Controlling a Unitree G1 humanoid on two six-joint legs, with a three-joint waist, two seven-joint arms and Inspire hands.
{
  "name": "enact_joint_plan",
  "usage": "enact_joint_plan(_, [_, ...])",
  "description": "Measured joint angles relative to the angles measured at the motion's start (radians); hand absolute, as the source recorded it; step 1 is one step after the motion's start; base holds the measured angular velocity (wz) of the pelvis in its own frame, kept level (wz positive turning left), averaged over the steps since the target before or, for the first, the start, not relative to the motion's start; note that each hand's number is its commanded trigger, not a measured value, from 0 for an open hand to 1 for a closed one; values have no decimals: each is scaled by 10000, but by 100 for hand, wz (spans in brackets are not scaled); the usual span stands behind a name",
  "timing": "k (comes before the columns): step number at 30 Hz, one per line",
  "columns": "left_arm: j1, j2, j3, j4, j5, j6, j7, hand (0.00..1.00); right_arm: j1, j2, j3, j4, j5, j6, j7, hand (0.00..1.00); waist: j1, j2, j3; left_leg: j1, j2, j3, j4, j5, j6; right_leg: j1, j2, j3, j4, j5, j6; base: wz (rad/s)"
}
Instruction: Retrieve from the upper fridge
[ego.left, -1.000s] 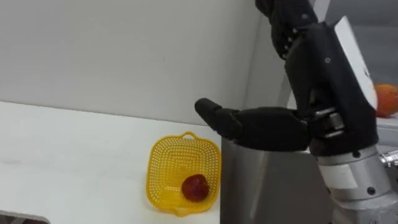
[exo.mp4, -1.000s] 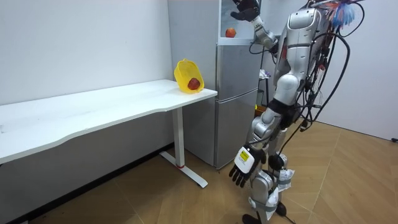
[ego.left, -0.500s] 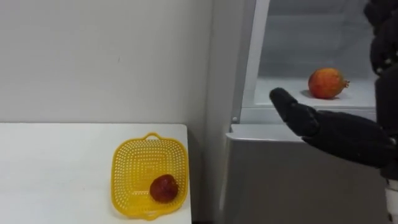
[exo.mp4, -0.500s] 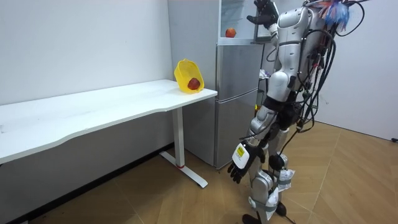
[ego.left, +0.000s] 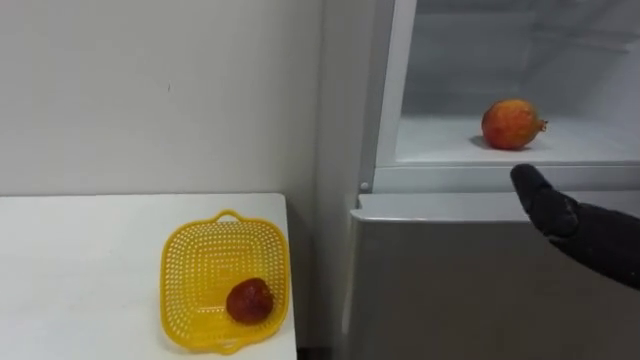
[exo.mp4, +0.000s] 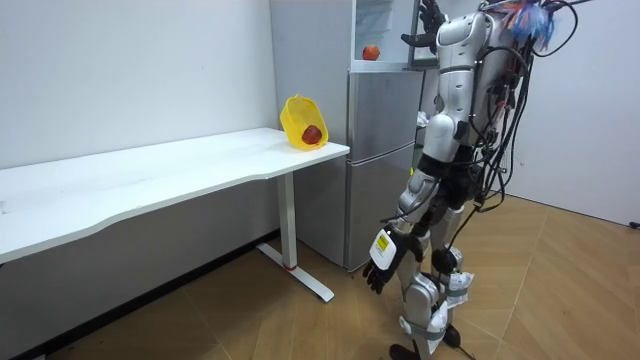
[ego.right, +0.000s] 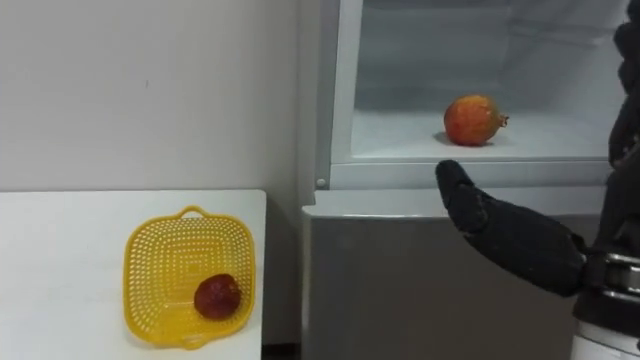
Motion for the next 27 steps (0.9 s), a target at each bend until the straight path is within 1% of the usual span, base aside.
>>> enact_joint_plan(2, [-33,-53,166,0,-1,-19,-21,0,-22,-3,-325,174,76,-134,-42,0,10,-28,16,-7,-5,0,-18,-2,2,1,1,8,-28,-8,11,0])
enact_joint_plan(5, [-29,-104,197,0,-5,-28,-41,0,-66,-4,-591,535,168,-159,-226,0,7,-73,2,-1,-5,-3,-51,-2,2,34,13,9,-125,-4,13,0])
enact_joint_plan(7, [1,-121,192,-21,-1,-26,-102,0,-207,-8,-727,977,407,-172,-220,0,-5,-84,7,12,-2,-4,-56,-2,2,49,18,3,-127,-4,13,0])
enact_joint_plan(8, [9,-124,191,-29,-1,-26,-138,0,-327,-9,-796,1294,578,-110,-212,0,-13,-158,-19,9,0,-7,-62,-1,2,45,20,-3,-128,-5,13,0])
enact_joint_plan(9, [14,-124,196,-42,-1,-24,-160,0,-347,-11,-821,1386,670,-65,-206,0,-14,-172,-18,3,0,-13,-67,-1,2,44,21,-12,-138,-5,12,0])
enact_joint_plan(12, [92,-122,310,-299,10,-5,-271,0,-394,-72,-895,1865,1341,3,-32,0,-11,-225,4,-1,-2,-44,-64,-1,2,58,12,-48,-150,-4,12,4])
enact_joint_plan(14, [139,-80,460,-311,15,-2,-281,0,-545,-198,-895,2193,1372,299,150,0,29,-295,41,-25,-4,-88,-62,1,1,61,7,-93,-158,-5,12,5])
enact_joint_plan(15, [138,-72,497,-310,15,-1,-285,0,-611,-203,-886,2280,1358,319,206,0,29,-307,48,-30,-4,-95,-57,1,1,61,7,-98,-157,-6,11,0])
enact_joint_plan(16, [136,-68,581,-311,31,3,-309,0,-833,-222,-886,2573,1252,334,233,0,34,-355,52,-32,-5,-101,-46,1,1,61,4,-104,-158,-6,11,0])
enact_joint_plan(18, [106,-27,641,-316,74,5,-378,0,-1239,-411,-891,3180,1291,390,230,0,35,-435,52,-37,-7,-106,-37,1,1,60,-1,-112,-164,-6,11,2])
enact_joint_plan(20, [107,69,677,-358,185,17,-477,0,-1711,-676,-906,3823,1476,594,225,0,72,-567,39,-85,-18,-260,-15,2,2,74,-17,-207,-182,-6,11,11])
enact_joint_plan(21, [117,86,717,-358,219,24,-496,0,-1823,-682,-909,3946,1482,617,225,0,86,-579,33,-104,-19,-304,-11,2,2,91,-18,-245,-198,-6,11,14])
enact_joint_plan(23, [126,93,780,-367,383,103,-534,0,-2467,-683,-926,4419,1650,634,224,0,93,-624,3,-94,-20,-343,10,2,1,174,-19,-328,-274,-3,11,12])
enact_joint_plan(24, [119,92,781,-394,466,105,-547,0,-2605,-683,-958,4465,1682,648,228,0,91,-624,3,-94,-20,-364,12,3,1,189,-22,-361,-277,-3,11,13])
enact_joint_plan(25, [91,92,789,-403,486,103,-552,0,-2877,-791,-977,4606,1757,647,227,0,145,-627,-5,-82,-21,-433,19,3,0,213,-23,-404,-277,-4,10,12])
enact_joint_plan(26, [45,93,795,-413,483,103,-548,0,-3107,-1066,-977,4751,1944,706,236,0,214,-629,-6,-43,-23,-509,29,4,-1,251,-27,-460,-281,-4,10,14])
enact_joint_plan(27, [33,94,803,-412,486,105,-548,0,-3222,-1192,-977,4817,2029,766,232,0,254,-629,-6,-23,-26,-562,31,4,-1,290,-30,-493,-293,-4,10,13])
